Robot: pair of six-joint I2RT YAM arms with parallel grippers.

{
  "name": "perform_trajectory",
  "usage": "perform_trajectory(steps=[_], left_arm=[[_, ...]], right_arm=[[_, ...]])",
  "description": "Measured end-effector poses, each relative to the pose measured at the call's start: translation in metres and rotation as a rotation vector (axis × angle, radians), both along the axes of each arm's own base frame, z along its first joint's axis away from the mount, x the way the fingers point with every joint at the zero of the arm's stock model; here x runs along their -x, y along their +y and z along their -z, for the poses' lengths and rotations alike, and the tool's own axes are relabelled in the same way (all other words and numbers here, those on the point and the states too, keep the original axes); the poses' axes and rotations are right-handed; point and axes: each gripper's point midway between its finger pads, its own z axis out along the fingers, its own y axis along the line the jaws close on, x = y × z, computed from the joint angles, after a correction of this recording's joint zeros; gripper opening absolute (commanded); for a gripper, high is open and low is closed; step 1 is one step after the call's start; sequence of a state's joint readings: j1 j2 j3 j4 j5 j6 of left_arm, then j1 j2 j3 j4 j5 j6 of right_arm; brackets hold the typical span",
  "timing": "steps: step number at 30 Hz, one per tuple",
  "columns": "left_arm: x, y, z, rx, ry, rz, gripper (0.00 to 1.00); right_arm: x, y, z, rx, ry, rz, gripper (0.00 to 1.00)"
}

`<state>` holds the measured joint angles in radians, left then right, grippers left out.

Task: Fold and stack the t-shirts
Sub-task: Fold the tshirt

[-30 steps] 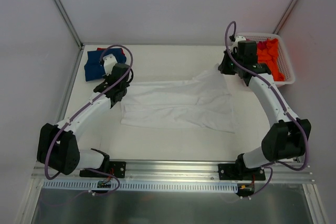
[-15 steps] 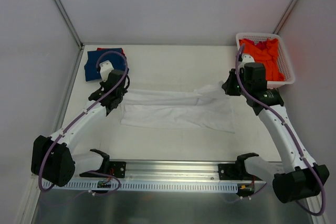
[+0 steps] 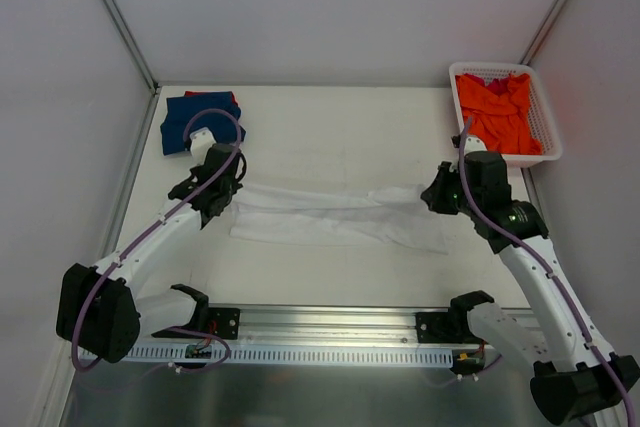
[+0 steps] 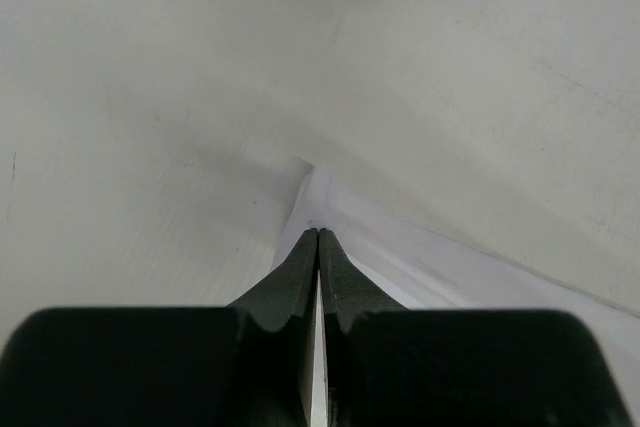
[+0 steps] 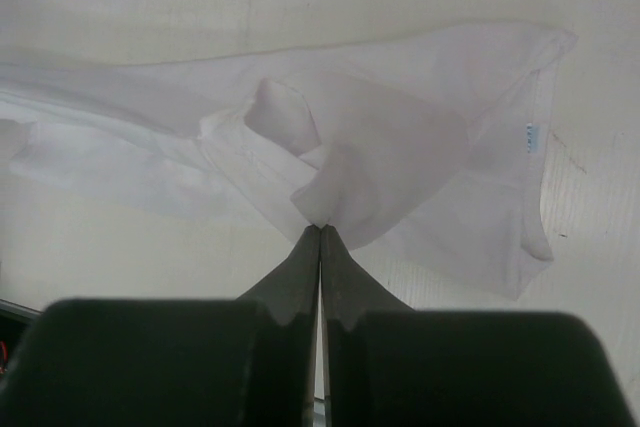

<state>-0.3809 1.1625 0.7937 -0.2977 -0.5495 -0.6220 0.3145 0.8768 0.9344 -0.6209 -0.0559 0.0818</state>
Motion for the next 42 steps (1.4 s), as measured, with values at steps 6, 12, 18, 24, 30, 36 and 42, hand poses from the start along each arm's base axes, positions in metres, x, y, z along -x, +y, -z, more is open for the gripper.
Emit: perform_trajectory(steps=[6,12,18,24,30,36,42], left_arm=[[0.008,-0.003,0.008,0.010,0.020,0.005,0.00],[0.016,-0.013,0.018,0.021,0.048,0.034,0.00],[0.022,-0.021,0.023,0.032,0.059,0.046,0.00],[0.028,-0.028,0.030,0.037,0.073,0.060,0.00],[0.038,-0.022,0.042,0.028,0.108,0.048,0.00],[0.045,-0.019,0.046,0.034,0.116,0.033,0.00],[0.055,-0.014,0.057,0.027,0.149,0.021,0.00]], right_arm=[[0.017,0.000,0.007,-0.016,0.020,0.011,0.00],[0.032,-0.001,0.025,-0.021,0.072,0.022,0.00],[0.039,-0.001,0.032,-0.030,0.095,0.032,0.00],[0.047,-0.002,0.042,-0.035,0.126,0.046,0.00],[0.052,-0.012,0.051,-0.008,0.145,0.096,0.00],[0.055,-0.022,0.061,0.026,0.173,0.149,0.00],[0.062,-0.029,0.081,0.055,0.223,0.180,0.00]])
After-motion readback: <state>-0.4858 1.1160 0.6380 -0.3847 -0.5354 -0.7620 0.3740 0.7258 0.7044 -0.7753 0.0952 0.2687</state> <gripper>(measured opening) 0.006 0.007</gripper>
